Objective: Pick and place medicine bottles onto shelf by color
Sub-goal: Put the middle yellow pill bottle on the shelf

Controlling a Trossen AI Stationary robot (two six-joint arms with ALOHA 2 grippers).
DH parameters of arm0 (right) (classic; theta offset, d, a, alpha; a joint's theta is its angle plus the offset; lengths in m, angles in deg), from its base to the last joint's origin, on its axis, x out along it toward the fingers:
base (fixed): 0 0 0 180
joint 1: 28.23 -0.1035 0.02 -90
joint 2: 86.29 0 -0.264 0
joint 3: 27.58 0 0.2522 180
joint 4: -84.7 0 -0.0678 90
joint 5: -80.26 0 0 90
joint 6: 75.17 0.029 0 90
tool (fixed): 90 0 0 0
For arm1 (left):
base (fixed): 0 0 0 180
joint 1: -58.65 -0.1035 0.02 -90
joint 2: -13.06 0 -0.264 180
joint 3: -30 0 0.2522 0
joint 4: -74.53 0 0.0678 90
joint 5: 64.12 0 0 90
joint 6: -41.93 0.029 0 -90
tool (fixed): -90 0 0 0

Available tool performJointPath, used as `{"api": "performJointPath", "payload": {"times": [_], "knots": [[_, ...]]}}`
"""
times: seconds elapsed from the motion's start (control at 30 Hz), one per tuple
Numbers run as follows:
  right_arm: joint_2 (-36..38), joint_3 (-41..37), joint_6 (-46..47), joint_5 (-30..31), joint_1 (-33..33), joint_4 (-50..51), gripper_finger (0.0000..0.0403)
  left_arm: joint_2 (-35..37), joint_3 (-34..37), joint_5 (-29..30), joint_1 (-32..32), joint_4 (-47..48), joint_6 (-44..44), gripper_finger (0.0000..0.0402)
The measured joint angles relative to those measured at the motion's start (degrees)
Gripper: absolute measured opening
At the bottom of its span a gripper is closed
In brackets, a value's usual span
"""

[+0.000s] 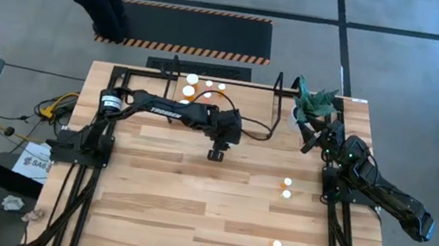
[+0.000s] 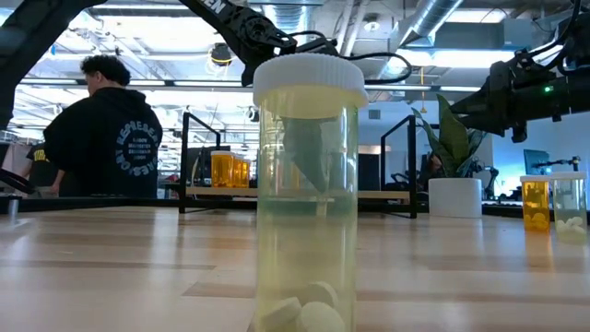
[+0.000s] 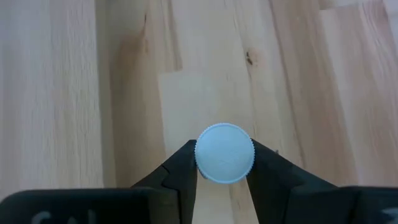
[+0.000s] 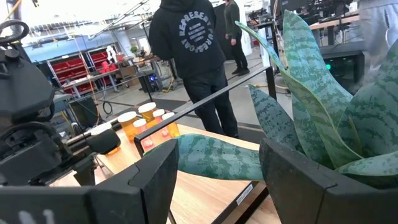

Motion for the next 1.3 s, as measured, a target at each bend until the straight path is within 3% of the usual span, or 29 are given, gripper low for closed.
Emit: {"api": "performJointPath", "payload": {"times": [0.7,1.0,1.3], "knots": [[0.0,0.0,0.0,0.0,0.0,0.0,0.0249,0.0,-1.1,-2.3,-0.5,1.1,-7.5,0.0178],[0.0,0.0,0.0,0.0,0.0,0.0,0.0249,0.0,-15.7,-4.4,-0.5,13.3,-8.6,0.0178],[0.0,0.0,0.0,0.0,0.0,0.0,0.0249,0.0,-33.7,-6.4,-3.1,32.4,-8.1,0.0178]]}}
